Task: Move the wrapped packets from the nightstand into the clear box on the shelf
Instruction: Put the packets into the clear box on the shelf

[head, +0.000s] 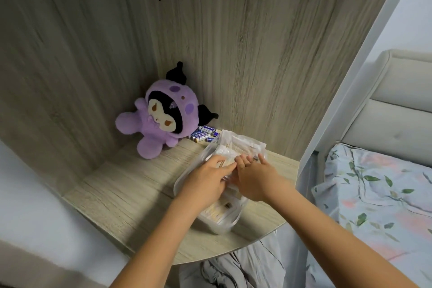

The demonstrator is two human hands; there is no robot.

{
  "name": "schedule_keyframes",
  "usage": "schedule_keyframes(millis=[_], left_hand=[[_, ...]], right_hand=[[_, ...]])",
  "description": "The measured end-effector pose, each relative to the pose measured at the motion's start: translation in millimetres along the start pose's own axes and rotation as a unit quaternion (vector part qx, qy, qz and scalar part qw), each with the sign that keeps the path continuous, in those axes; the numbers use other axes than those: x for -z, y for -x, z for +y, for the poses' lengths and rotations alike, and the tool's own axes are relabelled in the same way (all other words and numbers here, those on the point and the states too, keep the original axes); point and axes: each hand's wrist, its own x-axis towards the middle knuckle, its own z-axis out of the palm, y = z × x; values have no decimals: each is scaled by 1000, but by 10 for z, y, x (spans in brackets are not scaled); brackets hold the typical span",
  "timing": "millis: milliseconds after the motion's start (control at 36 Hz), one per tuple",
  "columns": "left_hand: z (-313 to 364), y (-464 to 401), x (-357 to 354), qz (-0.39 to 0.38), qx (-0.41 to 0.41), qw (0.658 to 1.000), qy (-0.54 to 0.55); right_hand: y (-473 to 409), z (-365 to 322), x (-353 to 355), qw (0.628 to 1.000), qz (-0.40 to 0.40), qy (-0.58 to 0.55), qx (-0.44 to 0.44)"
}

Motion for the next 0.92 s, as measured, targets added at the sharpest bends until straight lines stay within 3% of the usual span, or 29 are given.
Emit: schedule_keyframes(millis=[250,333,417,500,583,694,778,917], left_hand=[[-99,-11,-49,-34,24,996,84],[-106,-8,-2,9,26,991,134],[-63,36,144,75,1,990,118],[70,94,311,111,-60,989,77],[342,96,373,108,-132,983,74],[934,125,189,54,-234,969,55],[1453,287,-122,-6,-307,951,-18],[2242,771,-678,-105,-429,889,-125]], right_hand=[[130,-48,-121,993,98,-65,-14],[265,-36,-177,975,191,-112,-21],[511,17,-291,943,262,-199,-54],[867,99,-466,899,297,-291,-135],[1273,257,-677,872,307,-308,-226],[1979,431,-1049,839,289,-283,-363],[2650,387,-1399,803,254,-272,-466],[3775,31,-1986,729,198,-259,-603]])
